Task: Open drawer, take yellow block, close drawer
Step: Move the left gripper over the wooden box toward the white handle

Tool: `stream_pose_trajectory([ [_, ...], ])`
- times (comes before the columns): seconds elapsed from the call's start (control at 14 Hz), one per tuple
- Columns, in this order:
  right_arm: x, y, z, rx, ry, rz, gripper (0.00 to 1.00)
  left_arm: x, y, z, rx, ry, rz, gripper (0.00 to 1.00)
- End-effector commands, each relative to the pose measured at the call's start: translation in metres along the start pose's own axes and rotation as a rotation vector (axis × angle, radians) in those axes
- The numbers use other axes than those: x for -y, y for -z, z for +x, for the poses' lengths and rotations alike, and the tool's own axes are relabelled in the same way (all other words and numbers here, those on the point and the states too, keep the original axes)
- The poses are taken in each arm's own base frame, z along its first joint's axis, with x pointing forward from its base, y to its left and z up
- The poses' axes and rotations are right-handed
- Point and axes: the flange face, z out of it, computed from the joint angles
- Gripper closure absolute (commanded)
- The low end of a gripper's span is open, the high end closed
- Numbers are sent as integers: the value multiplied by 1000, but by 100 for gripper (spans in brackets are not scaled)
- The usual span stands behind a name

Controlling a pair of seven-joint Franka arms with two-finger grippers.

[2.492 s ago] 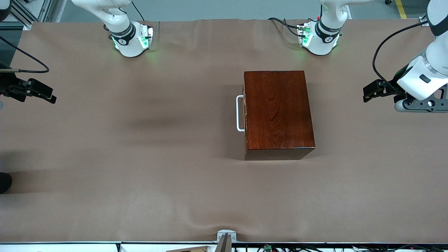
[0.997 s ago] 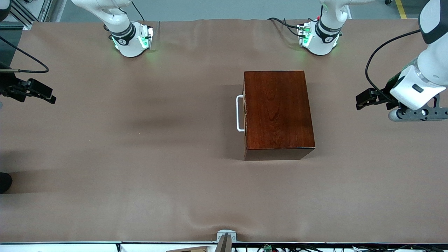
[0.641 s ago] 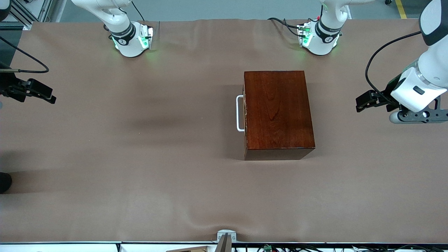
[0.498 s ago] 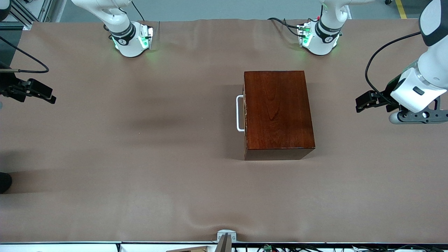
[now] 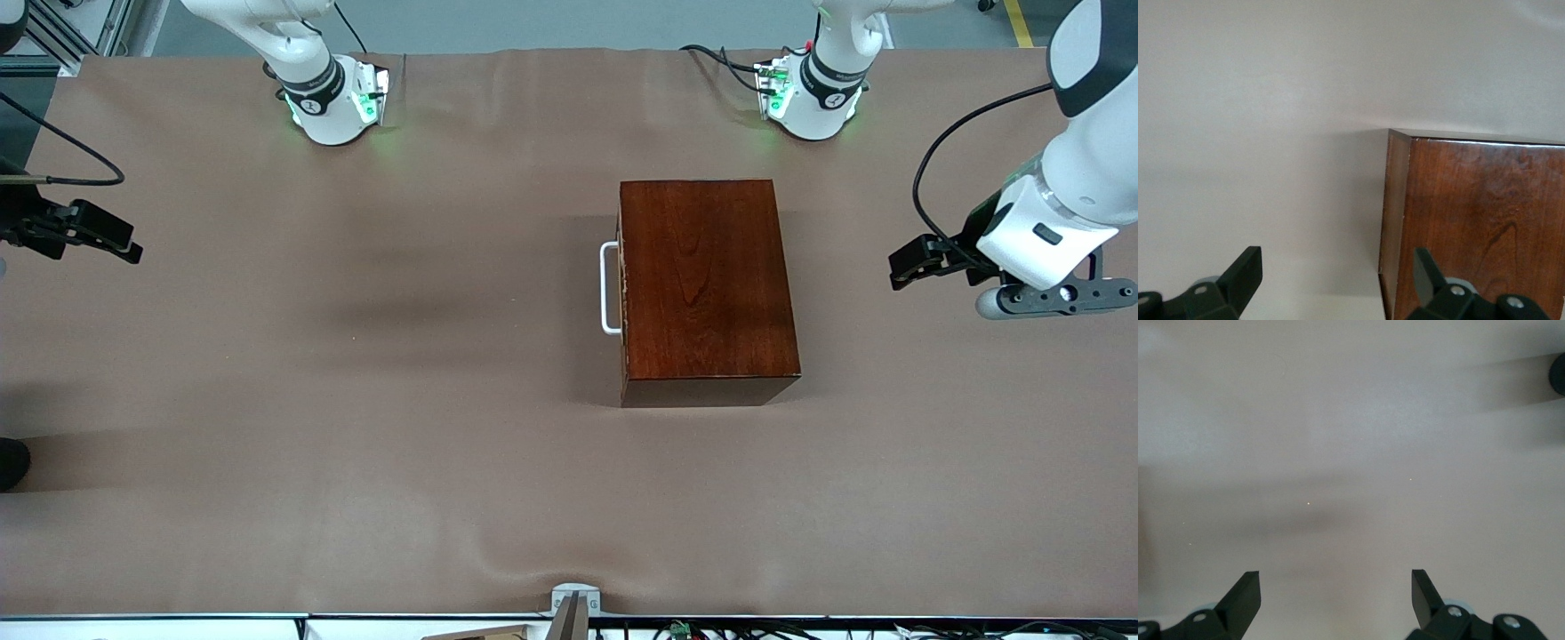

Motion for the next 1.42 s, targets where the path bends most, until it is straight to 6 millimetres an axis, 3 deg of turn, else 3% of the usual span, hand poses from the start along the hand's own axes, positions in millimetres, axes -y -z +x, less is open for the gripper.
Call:
stream_pose_trajectory([
  [0.0, -1, 6, -4, -10, -11, 7, 0, -15, 6, 0, -1, 28, -22, 0],
  [0.21, -1, 7, -4, -13, -11, 7, 0, -44, 1, -1, 2, 76, -24, 0],
  [0.5, -2, 6, -4, -10, -13, 7, 0, -101, -14, 32, -56, 179, -81, 0],
  [0.71, -2, 6, -4, -10, -13, 7, 0, -137, -26, 41, -119, 259, -130, 0],
  [1.0, -1, 6, -3, -12, -12, 9, 0, -180, -33, 27, -123, 312, -143, 0],
  [1.35, -1, 6, -4, -10, -12, 8, 0, -221, -33, 5, -119, 389, -164, 0],
])
